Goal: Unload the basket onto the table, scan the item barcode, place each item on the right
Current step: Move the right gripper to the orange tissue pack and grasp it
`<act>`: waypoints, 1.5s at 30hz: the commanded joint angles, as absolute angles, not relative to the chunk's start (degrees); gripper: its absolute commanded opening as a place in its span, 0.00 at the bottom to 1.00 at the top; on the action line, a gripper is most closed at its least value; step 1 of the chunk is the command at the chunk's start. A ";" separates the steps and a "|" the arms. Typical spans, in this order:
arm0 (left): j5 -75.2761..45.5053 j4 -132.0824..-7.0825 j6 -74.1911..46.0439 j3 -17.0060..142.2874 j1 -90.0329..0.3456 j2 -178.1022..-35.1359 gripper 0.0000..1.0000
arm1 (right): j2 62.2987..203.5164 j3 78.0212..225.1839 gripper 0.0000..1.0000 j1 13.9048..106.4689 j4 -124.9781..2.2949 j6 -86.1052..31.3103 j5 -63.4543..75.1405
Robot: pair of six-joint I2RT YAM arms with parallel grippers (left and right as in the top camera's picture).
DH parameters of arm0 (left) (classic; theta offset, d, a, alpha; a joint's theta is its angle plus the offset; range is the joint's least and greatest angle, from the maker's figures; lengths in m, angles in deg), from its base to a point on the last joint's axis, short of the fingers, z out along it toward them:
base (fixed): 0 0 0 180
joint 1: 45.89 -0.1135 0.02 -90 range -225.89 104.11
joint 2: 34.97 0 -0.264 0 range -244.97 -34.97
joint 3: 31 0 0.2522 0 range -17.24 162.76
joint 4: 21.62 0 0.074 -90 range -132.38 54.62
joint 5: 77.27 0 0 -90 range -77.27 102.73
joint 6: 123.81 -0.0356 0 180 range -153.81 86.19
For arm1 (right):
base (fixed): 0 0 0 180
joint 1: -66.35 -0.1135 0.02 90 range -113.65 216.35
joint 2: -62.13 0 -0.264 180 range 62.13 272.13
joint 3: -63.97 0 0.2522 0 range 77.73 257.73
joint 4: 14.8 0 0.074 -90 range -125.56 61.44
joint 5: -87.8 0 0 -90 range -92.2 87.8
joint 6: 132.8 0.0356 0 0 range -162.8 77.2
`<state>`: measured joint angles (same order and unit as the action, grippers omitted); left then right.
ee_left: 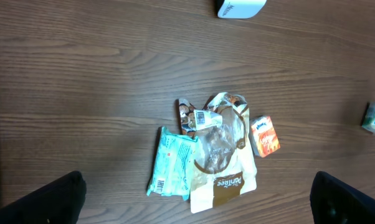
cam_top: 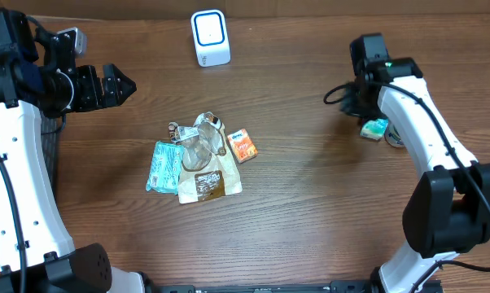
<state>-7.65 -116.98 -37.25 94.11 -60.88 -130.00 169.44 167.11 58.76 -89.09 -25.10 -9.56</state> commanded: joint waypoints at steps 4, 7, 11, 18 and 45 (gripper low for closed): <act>-7.63 -117.00 -38.54 94.40 -60.44 -129.36 1.00 | 168.98 165.65 0.23 56.81 -84.67 -27.40 21.96; -7.63 -117.00 -38.54 94.40 -60.44 -129.36 1.00 | 168.98 163.44 0.22 54.78 -81.55 -23.90 22.07; -7.63 -117.00 -38.54 94.40 -60.46 -129.36 1.00 | 168.98 159.53 0.23 50.10 -75.58 -21.12 21.92; -7.63 -117.00 -38.54 94.40 -60.44 -129.36 1.00 | 168.98 157.56 0.23 43.85 -70.14 -18.52 21.44; -7.61 -117.00 -38.54 94.40 -60.44 -129.36 1.00 | 178.99 157.56 0.12 30.71 -68.65 -8.10 13.46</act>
